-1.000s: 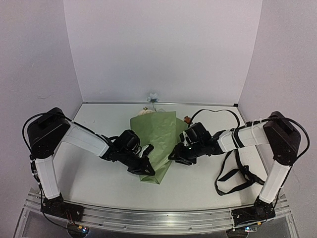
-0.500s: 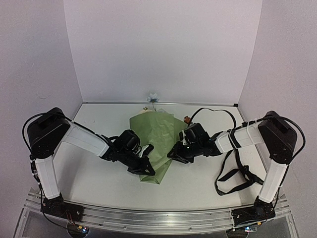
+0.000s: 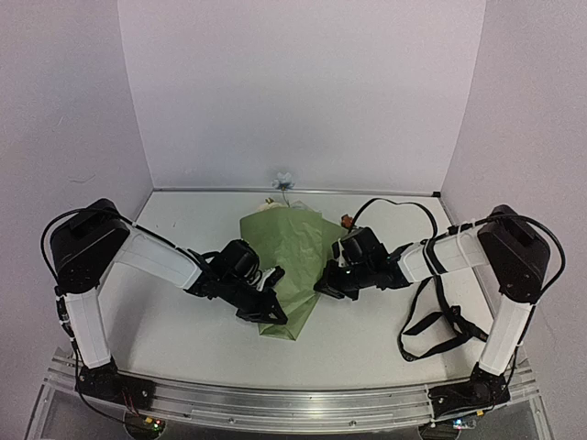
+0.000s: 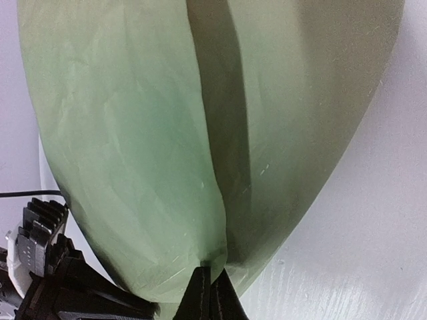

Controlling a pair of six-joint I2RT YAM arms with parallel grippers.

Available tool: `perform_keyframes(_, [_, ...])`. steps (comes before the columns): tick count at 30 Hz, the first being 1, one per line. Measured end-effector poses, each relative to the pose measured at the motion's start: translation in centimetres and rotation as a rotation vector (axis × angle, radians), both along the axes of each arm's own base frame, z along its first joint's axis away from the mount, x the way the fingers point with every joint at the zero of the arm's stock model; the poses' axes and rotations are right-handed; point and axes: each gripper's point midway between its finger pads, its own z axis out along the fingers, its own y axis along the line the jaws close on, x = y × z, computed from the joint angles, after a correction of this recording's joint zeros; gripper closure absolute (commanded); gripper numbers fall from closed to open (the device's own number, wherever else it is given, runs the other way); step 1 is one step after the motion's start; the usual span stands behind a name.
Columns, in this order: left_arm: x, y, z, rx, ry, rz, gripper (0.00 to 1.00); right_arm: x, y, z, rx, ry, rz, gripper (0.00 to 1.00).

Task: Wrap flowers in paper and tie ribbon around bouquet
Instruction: Press the fold line of the folded wrapping paper.

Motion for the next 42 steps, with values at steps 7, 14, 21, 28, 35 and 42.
perform_keyframes(7, [0.3, 0.0, 3.6, -0.052, -0.035, 0.014, 0.78, -0.3, -0.3, -0.5, -0.009, 0.004, -0.001, 1.0])
perform_keyframes(14, [3.7, 0.8, 6.7, -0.111, -0.08, 0.097, 0.81, -1.3, -1.5, -2.5, -0.051, 0.033, 0.001, 1.0])
perform_keyframes(21, [4.7, 1.5, 1.6, -0.028, 0.002, 0.136, 0.88, -1.5, -1.7, -3.1, -0.072, 0.033, 0.01, 1.0])
perform_keyframes(28, [3.3, 2.5, -1.3, 0.016, 0.078, 0.17, 0.91, -1.2, -1.8, -2.9, -0.091, 0.042, 0.025, 1.0])
perform_keyframes(35, [2.8, 2.9, -1.4, 0.018, 0.083, 0.215, 0.91, 0.1, -0.9, -1.1, -0.118, 0.027, 0.069, 1.0])
perform_keyframes(42, [2.9, 3.0, -0.1, 0.002, 0.066, 0.23, 0.89, -0.2, -1.6, -1.3, -0.167, 0.044, 0.093, 1.0])
